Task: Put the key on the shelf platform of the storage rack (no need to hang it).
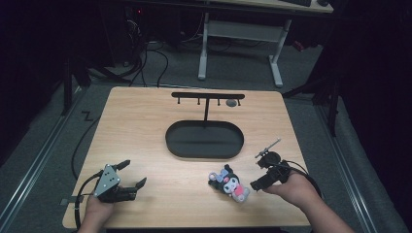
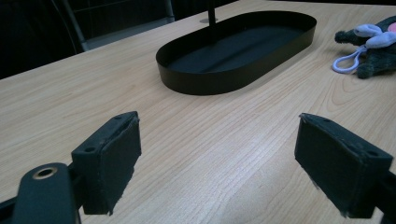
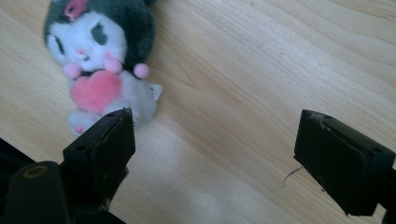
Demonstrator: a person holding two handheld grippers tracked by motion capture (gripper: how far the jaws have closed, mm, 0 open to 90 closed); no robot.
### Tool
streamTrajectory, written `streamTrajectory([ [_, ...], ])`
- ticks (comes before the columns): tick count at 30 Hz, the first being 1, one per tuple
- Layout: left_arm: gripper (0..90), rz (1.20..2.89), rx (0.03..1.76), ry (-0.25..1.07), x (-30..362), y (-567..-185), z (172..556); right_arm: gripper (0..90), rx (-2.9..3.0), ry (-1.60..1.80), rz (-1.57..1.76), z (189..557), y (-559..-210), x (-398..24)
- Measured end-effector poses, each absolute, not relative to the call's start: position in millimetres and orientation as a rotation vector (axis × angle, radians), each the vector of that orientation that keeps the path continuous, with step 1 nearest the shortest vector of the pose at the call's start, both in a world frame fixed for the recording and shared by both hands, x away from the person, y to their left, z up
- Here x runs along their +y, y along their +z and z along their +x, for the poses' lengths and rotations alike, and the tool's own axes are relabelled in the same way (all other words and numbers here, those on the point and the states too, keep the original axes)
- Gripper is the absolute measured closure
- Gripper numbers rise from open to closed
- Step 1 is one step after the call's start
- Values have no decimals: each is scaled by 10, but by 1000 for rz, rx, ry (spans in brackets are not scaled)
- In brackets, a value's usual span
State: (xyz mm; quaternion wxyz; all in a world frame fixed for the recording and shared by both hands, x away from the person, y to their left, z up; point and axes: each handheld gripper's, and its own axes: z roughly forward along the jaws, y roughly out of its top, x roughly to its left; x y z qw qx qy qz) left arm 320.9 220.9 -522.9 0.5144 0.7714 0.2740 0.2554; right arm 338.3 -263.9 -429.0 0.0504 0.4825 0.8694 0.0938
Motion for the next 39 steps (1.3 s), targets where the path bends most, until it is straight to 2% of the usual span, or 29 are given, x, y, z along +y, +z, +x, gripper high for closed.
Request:
streamTrajectory([
  [7, 151, 1857, 643, 612, 2187, -5231, 3201, 3, 2713, 326, 1415, 3329, -4319, -2426],
  [14, 151, 1859, 642, 613, 2192, -5230, 3200, 0, 2764, 338, 1397, 3292, -4431, -2236],
  [39, 150, 1853, 660, 623, 2213, -5233, 3214, 140, 2812, 206, 1201, 3266, -4807, -1953],
])
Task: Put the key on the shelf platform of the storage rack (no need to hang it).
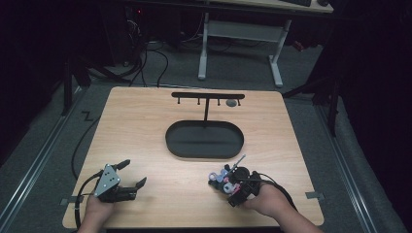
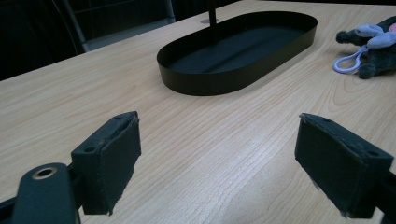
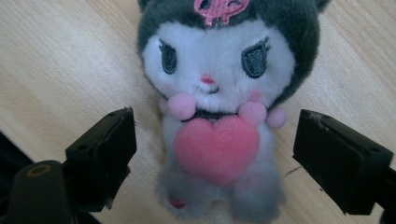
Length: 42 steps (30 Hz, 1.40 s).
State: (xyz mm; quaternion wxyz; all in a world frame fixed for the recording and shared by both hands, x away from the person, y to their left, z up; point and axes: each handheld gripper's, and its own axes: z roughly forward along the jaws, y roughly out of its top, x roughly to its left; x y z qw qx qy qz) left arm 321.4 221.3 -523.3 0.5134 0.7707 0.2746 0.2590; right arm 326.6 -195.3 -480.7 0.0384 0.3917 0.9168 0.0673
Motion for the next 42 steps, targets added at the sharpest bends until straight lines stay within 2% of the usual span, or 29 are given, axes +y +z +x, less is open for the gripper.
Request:
streamTrajectory([
  [3, 150, 1858, 655, 631, 2210, -5235, 3213, 156, 2813, 191, 1192, 3266, -4839, -1956],
  [22, 150, 1861, 652, 628, 2196, -5238, 3213, 447, 2809, 175, 1160, 3217, -4805, -1991],
  [30, 150, 1869, 650, 626, 2195, -5239, 3213, 469, 2806, 199, 1202, 3222, -4749, -1991],
  [42, 150, 1864, 655, 628, 2193, -5241, 3214, 473, 2734, 274, 1237, 3316, -4474, -2033],
])
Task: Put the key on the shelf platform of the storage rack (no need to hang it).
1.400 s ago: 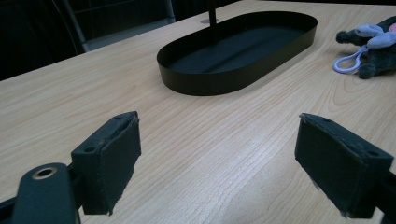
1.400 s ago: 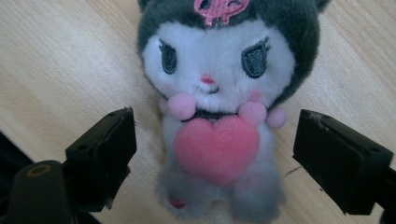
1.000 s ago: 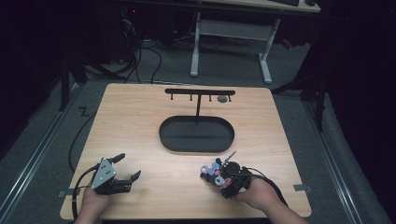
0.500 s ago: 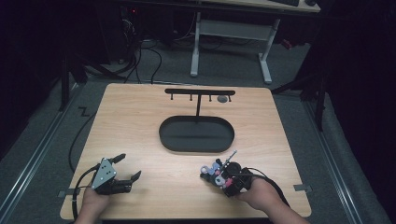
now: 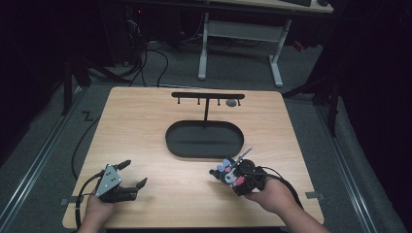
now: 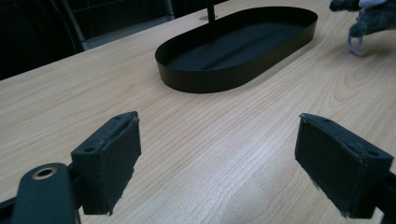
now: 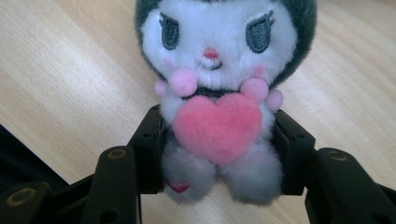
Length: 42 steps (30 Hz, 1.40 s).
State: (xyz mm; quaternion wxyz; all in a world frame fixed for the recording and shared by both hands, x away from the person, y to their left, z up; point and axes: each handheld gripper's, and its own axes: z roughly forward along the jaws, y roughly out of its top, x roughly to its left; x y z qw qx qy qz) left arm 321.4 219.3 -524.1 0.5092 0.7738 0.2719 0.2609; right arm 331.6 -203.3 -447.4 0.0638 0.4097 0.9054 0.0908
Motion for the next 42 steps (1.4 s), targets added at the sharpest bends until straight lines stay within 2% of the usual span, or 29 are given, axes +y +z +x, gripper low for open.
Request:
streamTrajectory([
  [18, 150, 1866, 658, 632, 2198, -5244, 3215, 474, 2664, 338, 1282, 3551, -4216, -2052],
  [42, 150, 1861, 673, 636, 2229, -5247, 3215, 474, 2597, 354, 1342, 4158, -4117, -1916],
])
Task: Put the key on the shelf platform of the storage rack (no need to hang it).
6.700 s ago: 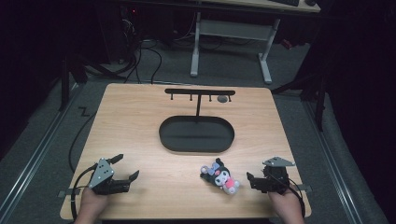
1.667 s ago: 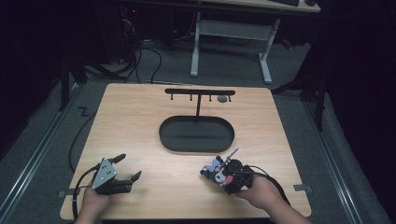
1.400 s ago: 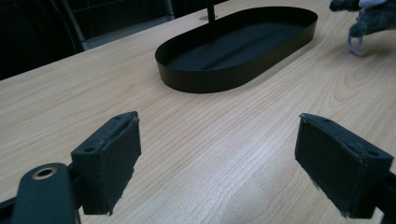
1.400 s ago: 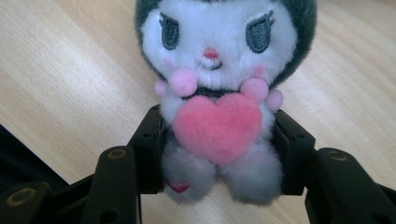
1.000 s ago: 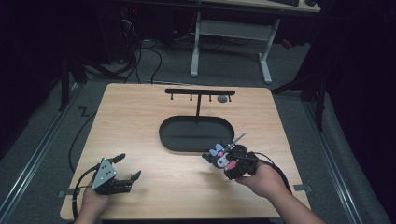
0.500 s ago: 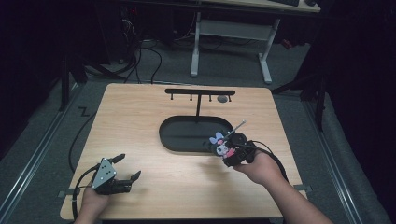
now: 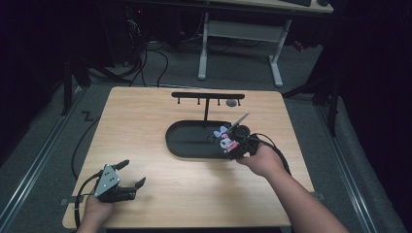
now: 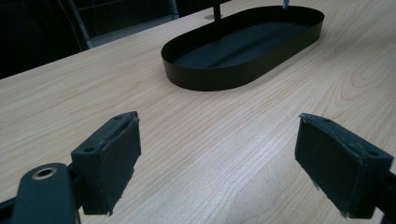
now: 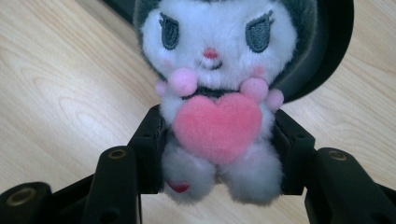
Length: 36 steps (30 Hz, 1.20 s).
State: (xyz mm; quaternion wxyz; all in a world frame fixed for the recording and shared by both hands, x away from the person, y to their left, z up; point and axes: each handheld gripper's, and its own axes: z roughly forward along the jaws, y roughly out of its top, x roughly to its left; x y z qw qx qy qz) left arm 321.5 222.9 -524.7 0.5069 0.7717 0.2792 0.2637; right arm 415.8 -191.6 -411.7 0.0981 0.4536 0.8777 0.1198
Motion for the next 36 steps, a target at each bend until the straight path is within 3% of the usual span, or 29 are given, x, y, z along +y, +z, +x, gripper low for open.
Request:
streamTrajectory([
  [36, 150, 1868, 669, 631, 2230, -5259, 3226, 473, 2609, 344, 1281, 4765, -4273, -1446],
])
